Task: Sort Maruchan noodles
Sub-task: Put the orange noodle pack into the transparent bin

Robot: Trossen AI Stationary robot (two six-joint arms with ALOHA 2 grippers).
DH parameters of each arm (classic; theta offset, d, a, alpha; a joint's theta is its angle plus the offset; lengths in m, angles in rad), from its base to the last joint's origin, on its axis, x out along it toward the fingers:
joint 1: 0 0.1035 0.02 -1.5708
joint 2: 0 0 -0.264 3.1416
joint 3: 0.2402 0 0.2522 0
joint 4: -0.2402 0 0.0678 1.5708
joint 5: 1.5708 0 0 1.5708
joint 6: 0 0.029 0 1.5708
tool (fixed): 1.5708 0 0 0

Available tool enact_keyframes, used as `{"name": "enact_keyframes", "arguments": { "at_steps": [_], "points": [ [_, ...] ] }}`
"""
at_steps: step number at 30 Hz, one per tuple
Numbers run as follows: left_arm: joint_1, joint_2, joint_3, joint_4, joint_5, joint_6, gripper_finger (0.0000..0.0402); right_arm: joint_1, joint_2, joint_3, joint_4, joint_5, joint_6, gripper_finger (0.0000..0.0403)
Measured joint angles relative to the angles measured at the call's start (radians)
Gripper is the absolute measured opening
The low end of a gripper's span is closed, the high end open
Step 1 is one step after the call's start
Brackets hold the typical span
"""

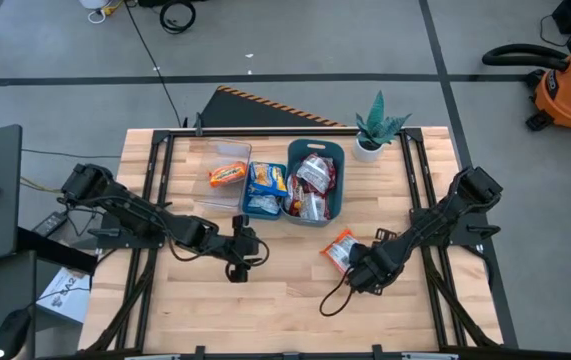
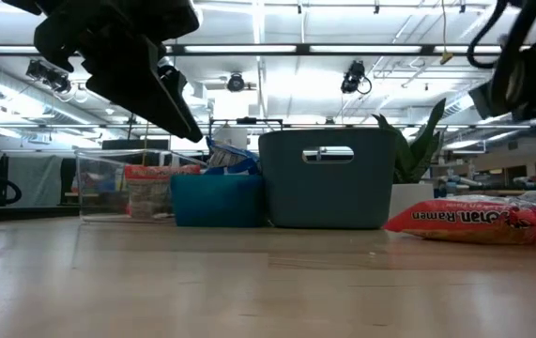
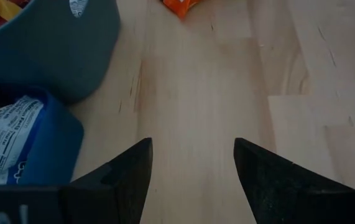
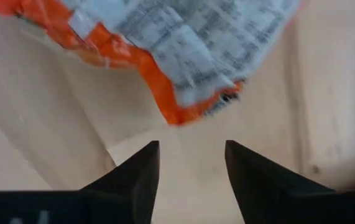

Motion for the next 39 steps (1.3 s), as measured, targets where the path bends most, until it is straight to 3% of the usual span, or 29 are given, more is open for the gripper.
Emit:
{"name": "enact_keyframes", "arguments": {
  "at_steps": [6,10,22,34,39],
  "points": [
    [0.001,0.0,0.0,0.0,0.0,0.0,0.0231,-0.031,0.0,-0.06,0.098,0.006,-0.02,0.0195],
    [0.002,0.0,0.0,0.0,0.0,0.0,0.0231,-0.046,0.0,-0.071,0.096,0.049,-0.036,0.0175],
    [0.001,0.0,0.0,0.06,0.0,-0.033,0.0231,-0.097,0.0,-0.07,0.096,0.19,-0.148,0.0012],
    [0.004,0.0,0.0,0.075,0.0,-0.053,0.0231,-0.092,0.0,0.074,0.058,0.38,-0.254,0.0004],
    [0.004,0.033,0.0,0.191,-0.004,-0.056,0.0231,-0.089,0.0,0.137,0.131,0.453,-0.348,0.0003]
  ]
}}
